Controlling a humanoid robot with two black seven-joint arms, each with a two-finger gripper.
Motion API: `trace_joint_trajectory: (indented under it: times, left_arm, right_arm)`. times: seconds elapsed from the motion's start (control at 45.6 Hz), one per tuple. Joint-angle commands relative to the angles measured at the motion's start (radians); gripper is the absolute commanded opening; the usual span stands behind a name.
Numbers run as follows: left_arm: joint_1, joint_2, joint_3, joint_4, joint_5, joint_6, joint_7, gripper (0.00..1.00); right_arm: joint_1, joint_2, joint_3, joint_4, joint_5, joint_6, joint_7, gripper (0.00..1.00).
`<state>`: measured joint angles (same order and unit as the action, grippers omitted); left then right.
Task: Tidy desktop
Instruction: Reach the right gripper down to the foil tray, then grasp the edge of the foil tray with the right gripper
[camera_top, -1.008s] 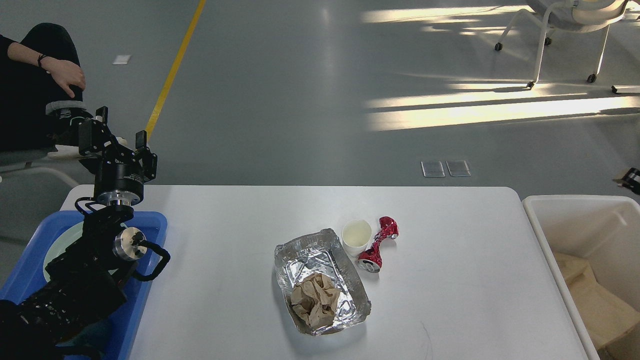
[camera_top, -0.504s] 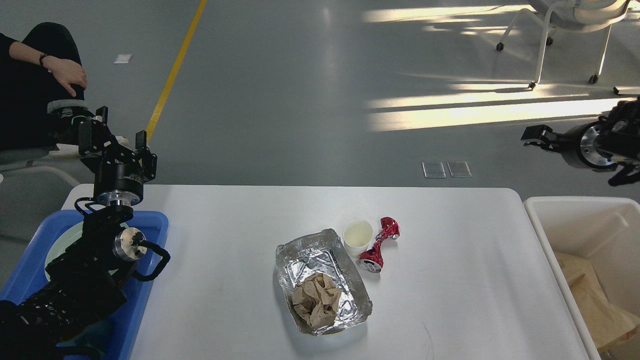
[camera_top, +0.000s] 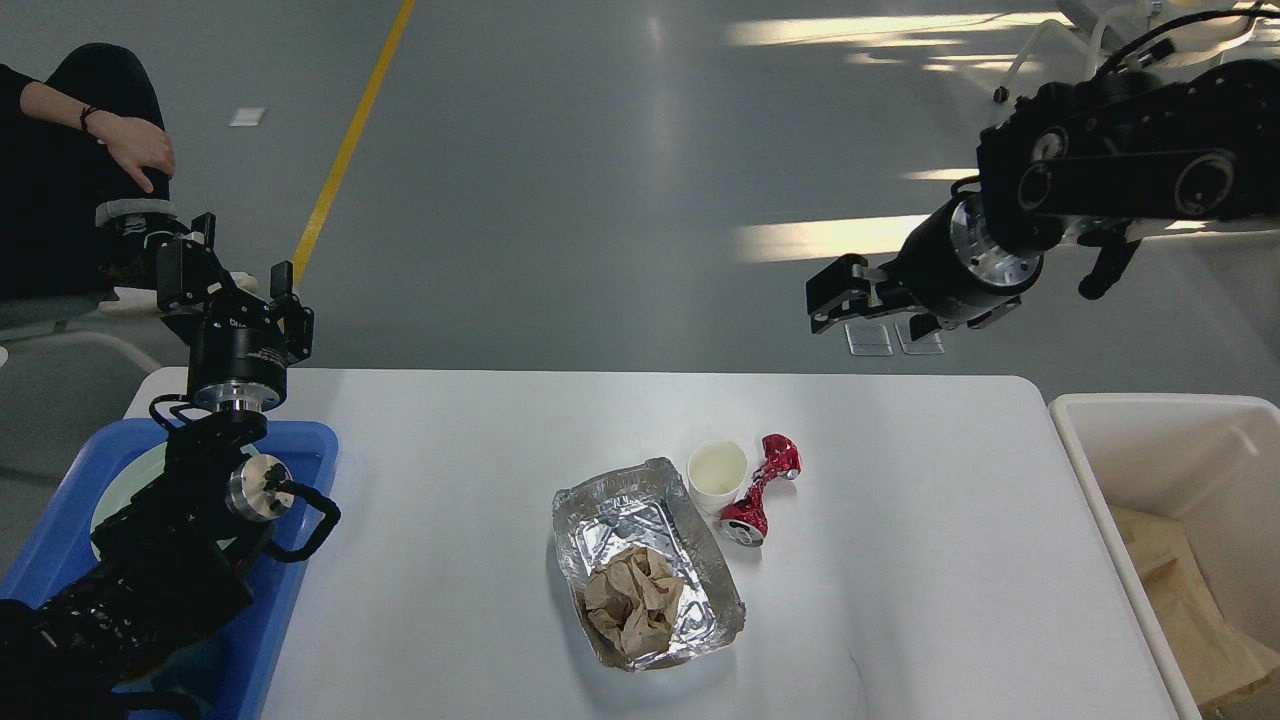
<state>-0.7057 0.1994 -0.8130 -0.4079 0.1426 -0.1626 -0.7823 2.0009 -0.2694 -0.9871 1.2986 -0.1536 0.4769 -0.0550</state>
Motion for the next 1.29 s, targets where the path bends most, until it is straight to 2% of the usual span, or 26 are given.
trace_joint_trajectory:
  times: [0.0,0.285,0.438,0.657,0.811,1.008,1.139,1.271]
  left_arm:
    - [0.000,0.000,0.000,0.001,0.000,0.000,0.000,0.97]
    - [0.000,0.000,0.000,0.000,0.000,0.000,0.000,0.97]
    - [0.000,0.000,0.000,0.000,0.000,0.000,0.000,0.97]
    - [0.000,0.000,0.000,0.000,0.000,0.000,0.000,0.97]
    - [0.000,0.000,0.000,0.000,0.000,0.000,0.000,0.97]
    - [0.000,0.000,0.000,0.000,0.000,0.000,0.000,0.97]
    - [0.000,0.000,0.000,0.000,0.000,0.000,0.000,0.97]
    - [0.000,0.000,0.000,0.000,0.000,0.000,0.000,0.97]
  right_arm:
    - [-0.120,0.054,0.060,0.010,-0.004,-0.001,-0.003,1.00]
    - [-0.293,0.183,0.087,-0.025,-0.007,-0.026,-0.008,1.00]
    - [-0.410,0.246,0.071,-0.070,-0.020,-0.165,-0.006,1.00]
    - [-0.510,0.272,0.073,-0.142,-0.116,-0.233,-0.006,0.99]
    - [-0.553,0.312,0.073,-0.162,-0.149,-0.343,-0.005,0.99]
    - [-0.577,0.314,0.079,-0.162,-0.149,-0.357,-0.003,0.99]
    - [-0.614,0.328,0.076,-0.189,-0.161,-0.362,-0.005,0.89]
    - [-0.652,0.351,0.073,-0.246,-0.182,-0.374,-0.005,0.67]
